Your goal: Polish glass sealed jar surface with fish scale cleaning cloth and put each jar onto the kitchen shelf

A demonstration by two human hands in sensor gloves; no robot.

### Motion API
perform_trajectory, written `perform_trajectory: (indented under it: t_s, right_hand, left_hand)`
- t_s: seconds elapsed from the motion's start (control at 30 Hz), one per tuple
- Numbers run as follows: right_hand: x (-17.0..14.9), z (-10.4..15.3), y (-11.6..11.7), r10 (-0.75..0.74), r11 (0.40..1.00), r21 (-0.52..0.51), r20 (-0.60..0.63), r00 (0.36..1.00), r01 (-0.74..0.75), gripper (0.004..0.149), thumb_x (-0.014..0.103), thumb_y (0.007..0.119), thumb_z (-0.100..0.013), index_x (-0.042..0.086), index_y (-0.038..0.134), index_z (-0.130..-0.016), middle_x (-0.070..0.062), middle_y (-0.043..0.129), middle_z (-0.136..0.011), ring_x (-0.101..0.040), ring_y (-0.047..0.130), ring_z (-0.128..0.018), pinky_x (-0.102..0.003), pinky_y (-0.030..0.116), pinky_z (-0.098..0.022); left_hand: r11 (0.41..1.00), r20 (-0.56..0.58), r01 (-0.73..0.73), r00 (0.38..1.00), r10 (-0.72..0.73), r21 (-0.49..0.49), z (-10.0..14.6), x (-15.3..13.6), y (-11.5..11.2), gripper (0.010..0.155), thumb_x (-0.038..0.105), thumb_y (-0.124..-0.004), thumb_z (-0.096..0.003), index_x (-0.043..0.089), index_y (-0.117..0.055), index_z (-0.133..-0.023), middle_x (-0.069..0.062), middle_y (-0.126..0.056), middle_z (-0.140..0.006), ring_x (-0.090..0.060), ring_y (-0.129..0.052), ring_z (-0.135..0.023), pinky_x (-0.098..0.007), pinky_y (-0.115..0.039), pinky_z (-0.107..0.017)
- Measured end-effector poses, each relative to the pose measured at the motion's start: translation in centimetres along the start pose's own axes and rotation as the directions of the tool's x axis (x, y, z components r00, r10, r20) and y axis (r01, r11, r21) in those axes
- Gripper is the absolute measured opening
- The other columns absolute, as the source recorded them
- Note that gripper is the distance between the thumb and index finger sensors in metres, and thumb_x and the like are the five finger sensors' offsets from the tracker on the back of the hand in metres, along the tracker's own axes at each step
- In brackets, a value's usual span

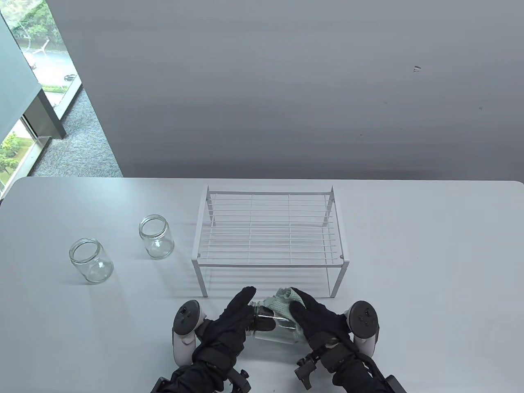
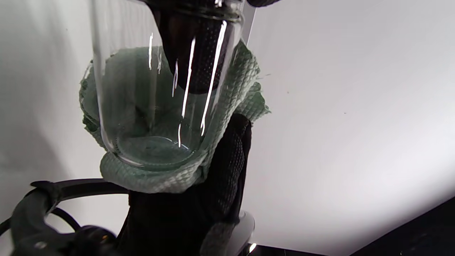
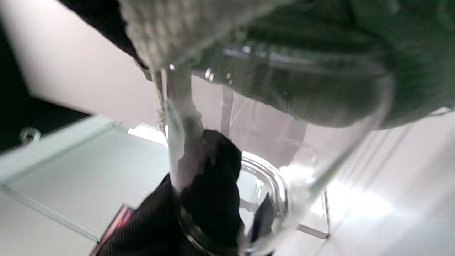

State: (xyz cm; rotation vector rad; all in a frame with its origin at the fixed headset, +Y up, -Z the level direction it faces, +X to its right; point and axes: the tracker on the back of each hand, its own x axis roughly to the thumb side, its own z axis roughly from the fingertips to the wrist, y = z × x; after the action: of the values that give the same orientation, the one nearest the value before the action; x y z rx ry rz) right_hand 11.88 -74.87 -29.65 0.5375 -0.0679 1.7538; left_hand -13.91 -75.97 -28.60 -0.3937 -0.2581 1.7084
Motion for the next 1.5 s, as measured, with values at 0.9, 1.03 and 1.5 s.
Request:
perform_trajectory:
  t_s: [0.9, 1.03, 1.5]
  right_hand:
    - [-4.5, 1.5, 4.0, -0.731, 0.656, -0.134, -0.354, 0.583, 0.742, 0.079, 0.051, 0.058, -0.061, -0.009, 0.029, -0.104, -0.040, 0.053, -0.094, -0.058, 0.075, -0.077, -0.064, 0.066, -0.052]
    - [-4.5, 1.5, 4.0, -0.793, 0.592, -0.199, -0.319, 0.519, 0.781, 0.077, 0.046, 0.058, -0.061, -0.012, 0.027, -0.102, -0.044, 0.049, -0.093, -0.063, 0.072, -0.075, -0.066, 0.063, -0.052]
    - [-3.9, 2.3, 3.6, -0.828, 0.561, -0.303, -0.201, 0.523, 0.771, 0.086, 0.055, 0.052, -0.060, -0.009, 0.011, -0.101, -0.043, 0.033, -0.096, -0.062, 0.057, -0.086, -0.067, 0.058, -0.057]
  left_hand:
    - [0.978, 0.089, -0.196, 0.978, 0.189, 0.075, -0.1, -0.8, 0.6, 0.057, 0.030, -0.051, -0.0579, 0.017, -0.030, -0.109, -0.007, -0.078, -0.095, -0.011, -0.096, -0.078, -0.051, -0.032, -0.075]
    - [0.992, 0.106, -0.125, 0.987, 0.121, 0.034, -0.1, -0.3, 0.0, 0.058, 0.030, -0.053, -0.0567, 0.015, -0.033, -0.109, -0.008, -0.079, -0.096, -0.014, -0.097, -0.079, -0.052, -0.031, -0.073]
    - [0.978, 0.214, 0.206, 0.956, -0.202, 0.002, -0.1, 0.4, -2.3, 0.065, 0.030, -0.064, -0.0533, 0.013, -0.032, -0.107, -0.002, -0.082, -0.096, -0.015, -0.098, -0.083, -0.055, -0.033, -0.071]
